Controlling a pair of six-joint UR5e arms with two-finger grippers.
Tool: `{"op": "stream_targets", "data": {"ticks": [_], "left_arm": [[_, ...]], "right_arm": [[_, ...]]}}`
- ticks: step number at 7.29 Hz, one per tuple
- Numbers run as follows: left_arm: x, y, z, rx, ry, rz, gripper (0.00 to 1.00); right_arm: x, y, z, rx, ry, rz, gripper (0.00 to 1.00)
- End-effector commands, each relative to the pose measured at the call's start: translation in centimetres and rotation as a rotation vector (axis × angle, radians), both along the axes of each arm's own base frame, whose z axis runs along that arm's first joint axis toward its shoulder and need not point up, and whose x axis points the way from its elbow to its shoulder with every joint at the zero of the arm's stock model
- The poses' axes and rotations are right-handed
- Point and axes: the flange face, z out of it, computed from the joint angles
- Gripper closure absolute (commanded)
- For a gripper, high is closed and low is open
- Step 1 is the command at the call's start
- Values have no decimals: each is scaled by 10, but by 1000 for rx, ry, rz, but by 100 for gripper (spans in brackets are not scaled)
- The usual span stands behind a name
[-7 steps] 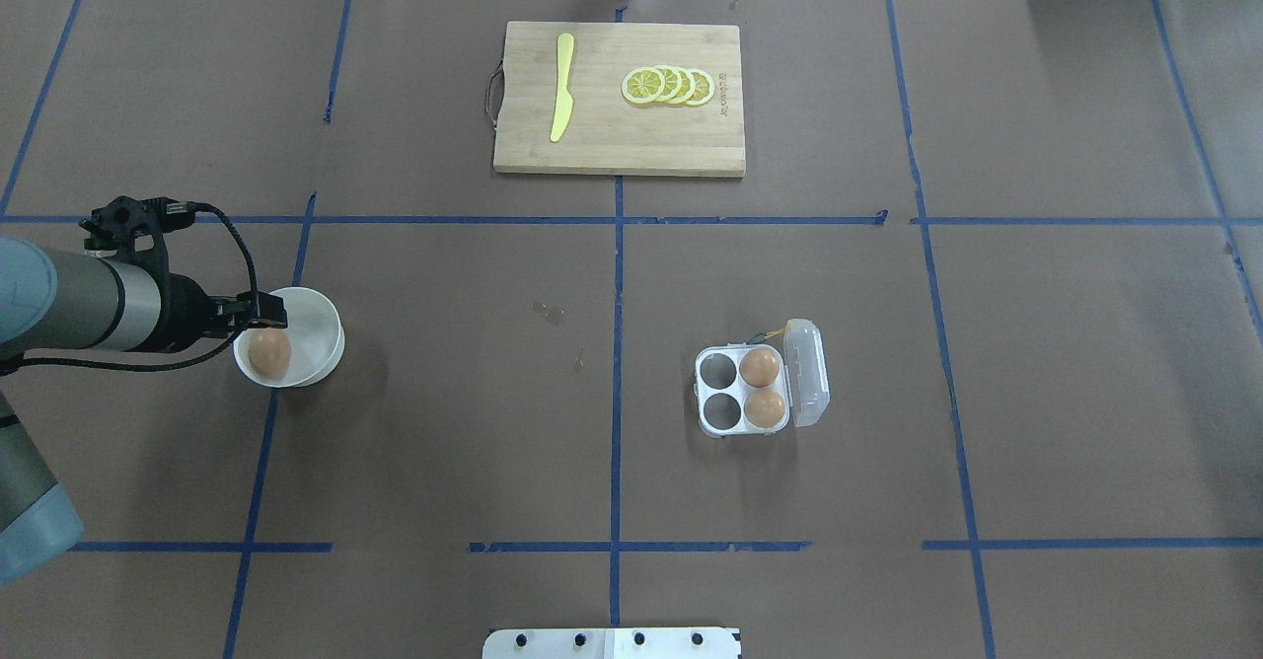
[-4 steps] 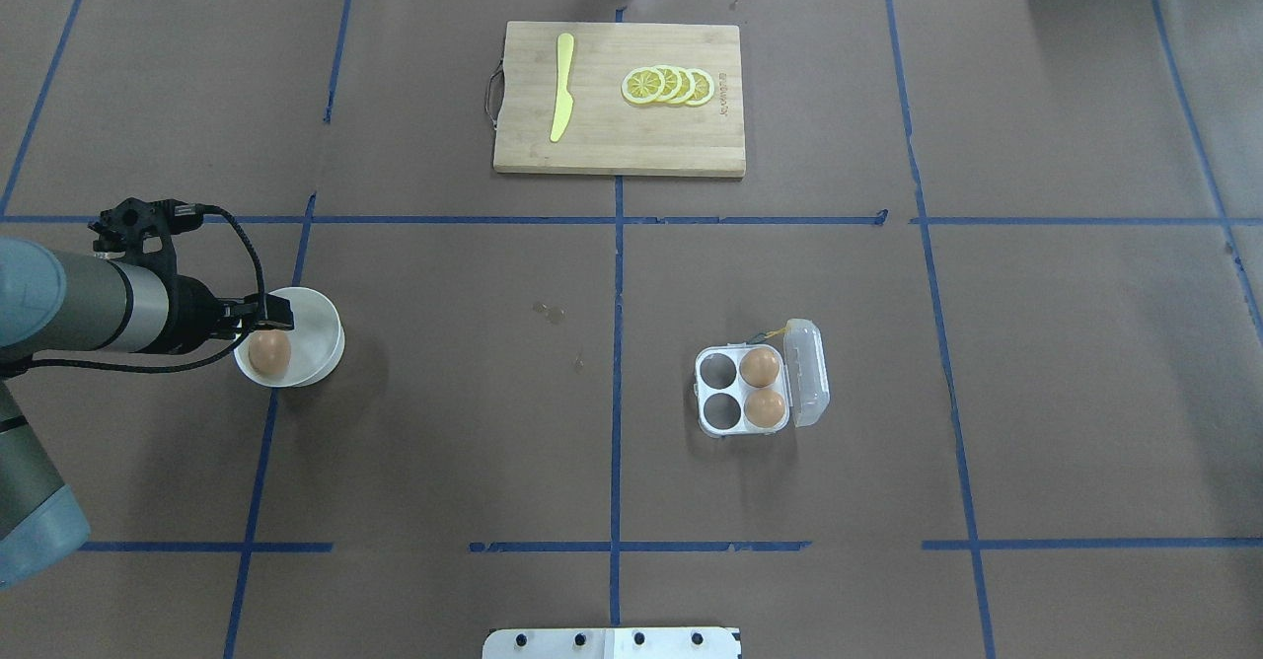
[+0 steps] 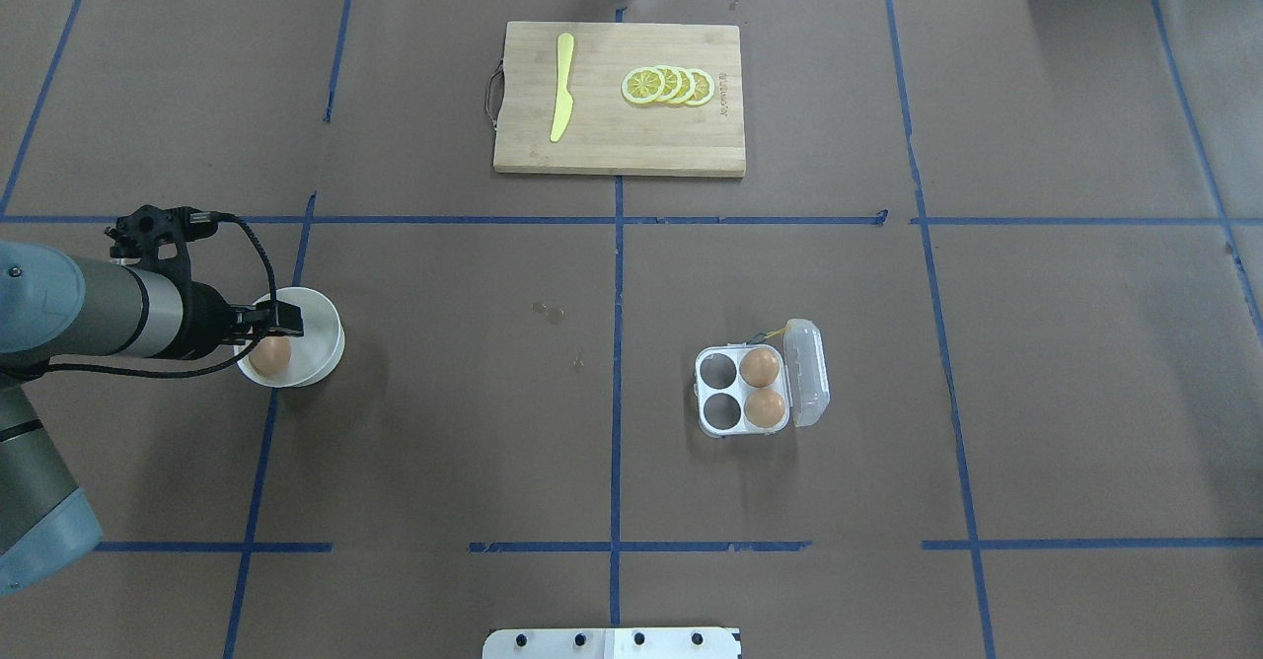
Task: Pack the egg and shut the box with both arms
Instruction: 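Lower the left gripper into the bowl and close on the egg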
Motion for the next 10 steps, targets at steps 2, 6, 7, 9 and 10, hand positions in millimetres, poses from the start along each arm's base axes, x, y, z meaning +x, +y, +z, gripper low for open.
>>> {"op": "stream_targets", "data": {"ticks": [2, 6, 7, 9, 10], "left_arm": [[6, 4, 4, -5, -8, 13, 26], [15, 8, 12, -11, -23, 32, 26], [18, 8, 14, -12, -28, 36, 26], [35, 1, 3, -18, -35, 42, 26], [46, -7, -14, -27, -47, 43, 26]], "right_arm": [[0, 0, 0, 1, 3, 0, 0], [0, 0, 0, 1, 5, -1, 0], [0, 0, 0, 0, 5, 0, 0], [1, 0, 1, 1, 8, -1, 0], [1, 0, 1, 3, 8, -1, 0]]}}
